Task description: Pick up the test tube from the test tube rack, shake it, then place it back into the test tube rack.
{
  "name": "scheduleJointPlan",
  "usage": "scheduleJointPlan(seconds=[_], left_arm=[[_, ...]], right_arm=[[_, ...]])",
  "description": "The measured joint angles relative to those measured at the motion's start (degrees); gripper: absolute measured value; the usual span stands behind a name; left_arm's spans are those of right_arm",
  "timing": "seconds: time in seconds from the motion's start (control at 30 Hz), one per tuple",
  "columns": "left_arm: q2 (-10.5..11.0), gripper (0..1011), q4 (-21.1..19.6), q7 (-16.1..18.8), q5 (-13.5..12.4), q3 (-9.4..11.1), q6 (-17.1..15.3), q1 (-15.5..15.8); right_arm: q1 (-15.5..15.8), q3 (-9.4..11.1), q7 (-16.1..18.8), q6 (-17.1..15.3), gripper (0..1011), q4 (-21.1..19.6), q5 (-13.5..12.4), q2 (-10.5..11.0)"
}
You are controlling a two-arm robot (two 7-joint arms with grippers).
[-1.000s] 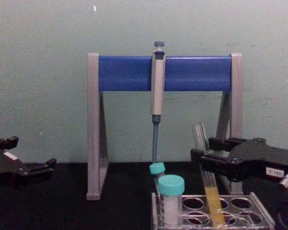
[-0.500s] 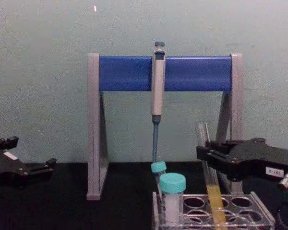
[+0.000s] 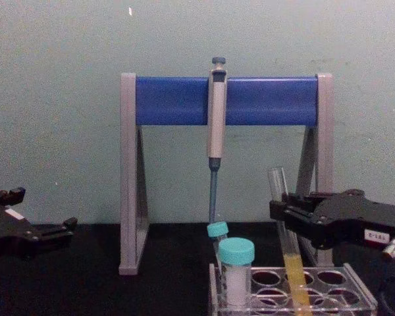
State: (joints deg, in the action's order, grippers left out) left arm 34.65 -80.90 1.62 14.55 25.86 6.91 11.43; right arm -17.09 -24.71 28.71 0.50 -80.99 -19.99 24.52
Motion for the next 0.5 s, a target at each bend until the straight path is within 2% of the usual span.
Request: scheduleJointPlan(seconds=[0.27,0.5], left_arm=[[0.00,1001,0.00,0.00,0.00,0.00,0.00,0.00],[0.00,1001,0.00,0.00,0.00,0.00,0.00,0.00]], right_arm=[[0.20,0.13,0.60,0.70,229,0.01,-0.15,0.09],[0.79,0.47,3.39,3.09,229,-0.91,-2.22,0.90]])
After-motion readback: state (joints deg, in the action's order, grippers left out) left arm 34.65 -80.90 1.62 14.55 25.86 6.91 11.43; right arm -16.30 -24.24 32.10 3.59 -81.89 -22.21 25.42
